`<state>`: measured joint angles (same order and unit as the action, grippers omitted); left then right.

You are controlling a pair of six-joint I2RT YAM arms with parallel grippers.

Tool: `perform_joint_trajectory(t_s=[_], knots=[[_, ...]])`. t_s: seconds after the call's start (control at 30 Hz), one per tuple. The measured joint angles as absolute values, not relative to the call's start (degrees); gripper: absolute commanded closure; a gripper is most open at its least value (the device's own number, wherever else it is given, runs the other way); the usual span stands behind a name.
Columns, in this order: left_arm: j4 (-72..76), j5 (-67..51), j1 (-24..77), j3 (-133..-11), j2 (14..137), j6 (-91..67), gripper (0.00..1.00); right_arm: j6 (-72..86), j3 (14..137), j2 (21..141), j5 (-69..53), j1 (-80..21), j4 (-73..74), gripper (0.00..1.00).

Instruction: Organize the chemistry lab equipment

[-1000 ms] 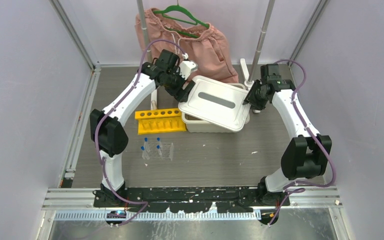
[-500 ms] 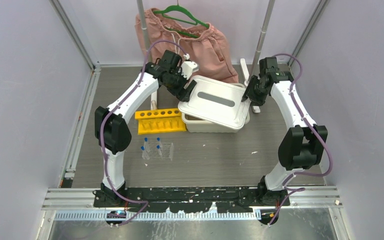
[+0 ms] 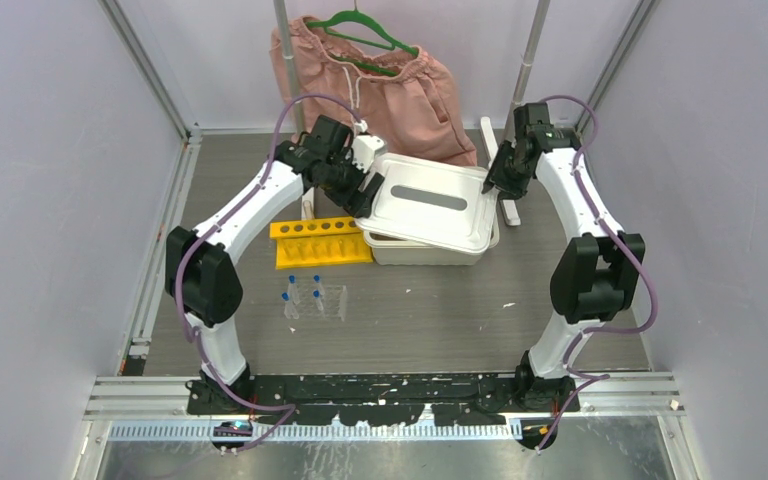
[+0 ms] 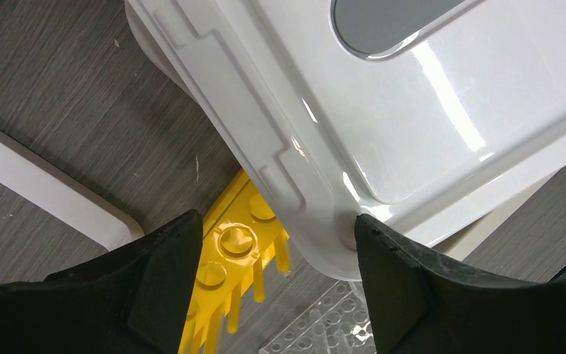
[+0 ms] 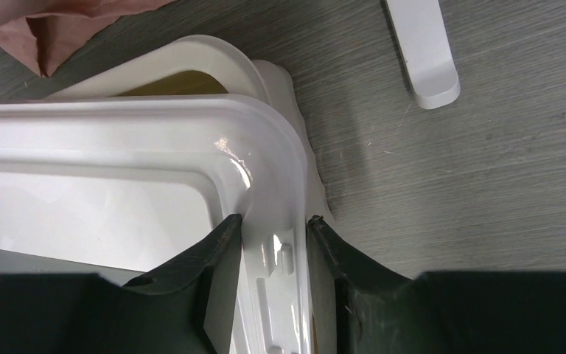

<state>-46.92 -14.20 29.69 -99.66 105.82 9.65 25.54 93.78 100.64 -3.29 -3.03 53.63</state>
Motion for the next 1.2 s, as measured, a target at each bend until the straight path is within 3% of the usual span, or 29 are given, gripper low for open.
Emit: perform_joint_trajectory(t_s=[0.57,1.2], knots=[[-44.21,-17.67,29.91,-97.82,105.56,7.05,0.26,23.64,103.15,108.14,-2.72,-3.25,55.77,0.57],[-44.42,-22.39,31.33,-92.53,100.77,3.81,0.33,23.03,103.74,109.08,-0.95,-3.79,55.55,0.55]])
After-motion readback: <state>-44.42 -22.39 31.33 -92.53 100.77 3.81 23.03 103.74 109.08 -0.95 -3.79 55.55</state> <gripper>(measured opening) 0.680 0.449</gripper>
